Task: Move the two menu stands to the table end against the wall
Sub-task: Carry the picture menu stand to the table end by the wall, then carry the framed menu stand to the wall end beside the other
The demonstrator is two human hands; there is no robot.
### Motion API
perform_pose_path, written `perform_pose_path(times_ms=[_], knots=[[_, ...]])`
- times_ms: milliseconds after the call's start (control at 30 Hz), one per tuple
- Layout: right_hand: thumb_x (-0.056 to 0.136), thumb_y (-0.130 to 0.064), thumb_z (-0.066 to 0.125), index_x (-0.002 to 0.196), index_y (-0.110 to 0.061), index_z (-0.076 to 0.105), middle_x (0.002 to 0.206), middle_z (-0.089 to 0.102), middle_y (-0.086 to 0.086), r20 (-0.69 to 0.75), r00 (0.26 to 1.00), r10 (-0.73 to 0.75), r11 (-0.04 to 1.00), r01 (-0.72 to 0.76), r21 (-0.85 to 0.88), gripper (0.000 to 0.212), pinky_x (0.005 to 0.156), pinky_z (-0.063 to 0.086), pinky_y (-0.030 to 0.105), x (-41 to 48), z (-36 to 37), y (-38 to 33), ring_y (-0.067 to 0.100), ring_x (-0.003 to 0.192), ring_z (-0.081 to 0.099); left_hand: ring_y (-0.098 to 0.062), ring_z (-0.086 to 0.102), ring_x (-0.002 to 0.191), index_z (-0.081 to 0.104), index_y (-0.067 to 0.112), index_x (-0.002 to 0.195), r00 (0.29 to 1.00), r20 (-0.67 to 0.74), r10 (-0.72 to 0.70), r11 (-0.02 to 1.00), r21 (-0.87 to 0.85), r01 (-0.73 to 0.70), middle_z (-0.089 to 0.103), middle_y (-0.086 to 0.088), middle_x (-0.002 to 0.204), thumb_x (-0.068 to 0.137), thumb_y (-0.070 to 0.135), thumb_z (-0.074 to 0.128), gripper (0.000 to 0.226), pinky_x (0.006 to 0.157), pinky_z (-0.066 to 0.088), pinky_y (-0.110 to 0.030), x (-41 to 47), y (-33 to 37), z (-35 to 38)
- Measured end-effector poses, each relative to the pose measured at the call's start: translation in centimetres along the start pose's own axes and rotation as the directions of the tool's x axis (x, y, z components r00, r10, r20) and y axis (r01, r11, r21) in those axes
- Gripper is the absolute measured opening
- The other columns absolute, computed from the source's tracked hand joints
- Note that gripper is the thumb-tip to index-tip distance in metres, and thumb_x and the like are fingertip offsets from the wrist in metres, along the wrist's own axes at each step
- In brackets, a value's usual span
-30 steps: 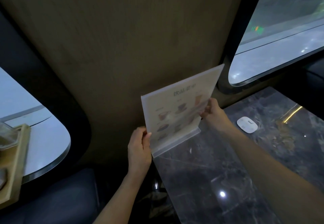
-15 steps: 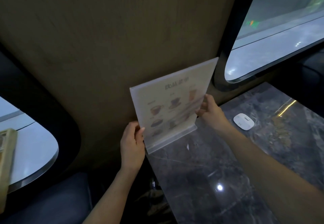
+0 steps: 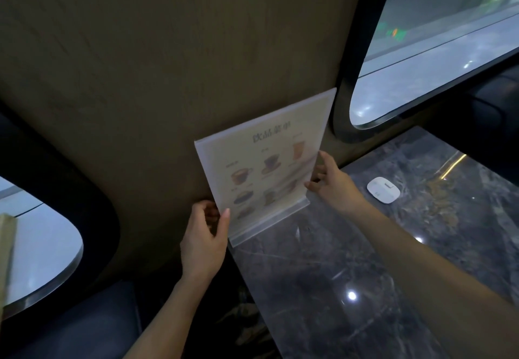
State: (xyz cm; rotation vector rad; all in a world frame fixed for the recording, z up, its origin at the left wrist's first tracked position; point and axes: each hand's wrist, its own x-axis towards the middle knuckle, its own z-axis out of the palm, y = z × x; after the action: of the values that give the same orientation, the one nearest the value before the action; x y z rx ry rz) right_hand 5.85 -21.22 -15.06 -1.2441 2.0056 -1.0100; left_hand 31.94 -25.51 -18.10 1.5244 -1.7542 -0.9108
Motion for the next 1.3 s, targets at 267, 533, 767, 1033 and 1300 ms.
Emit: perform_pose_path(times_ms=[267,533,767,1033,1300], knots=[[0.085,-0.028,0.059,0.142,-0.022,0.017,0.145,0.035,0.012,0.035,0.998,0.05,0.972,-0.041,-0.23,0.071,0.096,0.038,0.036,-2.1,-1.2,1.9,0.027,0.129,0.037,-0.01,0.053,0.085,0.046,0.028,0.1,0.965,0.202,-0.168,0.917,0.392,0.078,0.053,0.004,0.105,0.083,0.062,0.042,0.038,0.071,0.047,-0.033,-3.6,-1.1,1.7],[0.084,-0.037,0.058,0.142,-0.021,0.018,0.147,0.033,0.009,-0.008,0.999,0.042,0.938,-0.042,-0.345,0.072,0.106,0.032,0.044,-6.5,-5.4,2.5,0.025,0.132,0.033,-0.014,0.051,0.113,0.05,0.026,0.12,0.849,0.495,0.184,0.879,0.305,-0.368,0.058,0.004,0.123,0.086,0.06,0.039,0.05,0.092,0.042,-0.032,-6.6,4.7,7.0],[0.082,-0.038,0.06,0.142,-0.022,0.02,0.15,0.029,0.007,-0.204,0.977,0.057,0.877,-0.147,-0.458,0.073,0.111,0.023,0.047,-12.6,-13.4,3.9,0.025,0.136,0.028,-0.022,0.038,0.131,0.039,0.02,0.137,0.702,0.575,0.42,0.798,0.134,-0.587,0.044,-0.003,0.144,0.086,0.054,0.047,0.062,0.113,0.024,-0.038,-8.3,14.0,12.2],[0.082,-0.037,0.059,0.141,-0.024,0.021,0.149,0.031,0.006,-0.505,0.859,0.077,0.806,-0.352,-0.476,0.072,0.106,0.022,0.043,-24.1,-25.0,4.3,0.025,0.134,0.029,-0.024,0.049,0.122,0.05,0.016,0.128,0.475,0.557,0.682,0.657,-0.181,-0.731,0.057,-0.008,0.132,0.087,0.046,0.052,0.052,0.101,0.034,-0.034,-15.5,25.4,17.2],[0.083,-0.03,0.061,0.136,-0.017,0.034,0.141,0.043,0.011,-0.767,0.63,-0.122,0.658,-0.527,-0.537,0.061,0.102,0.026,0.044,-37.0,-33.8,3.3,0.03,0.127,0.037,-0.023,0.048,0.122,0.049,0.013,0.13,0.315,0.528,0.789,0.562,-0.411,-0.718,0.056,-0.008,0.132,0.086,0.048,0.052,0.056,0.101,0.035,-0.033,-25.5,33.9,21.9]])
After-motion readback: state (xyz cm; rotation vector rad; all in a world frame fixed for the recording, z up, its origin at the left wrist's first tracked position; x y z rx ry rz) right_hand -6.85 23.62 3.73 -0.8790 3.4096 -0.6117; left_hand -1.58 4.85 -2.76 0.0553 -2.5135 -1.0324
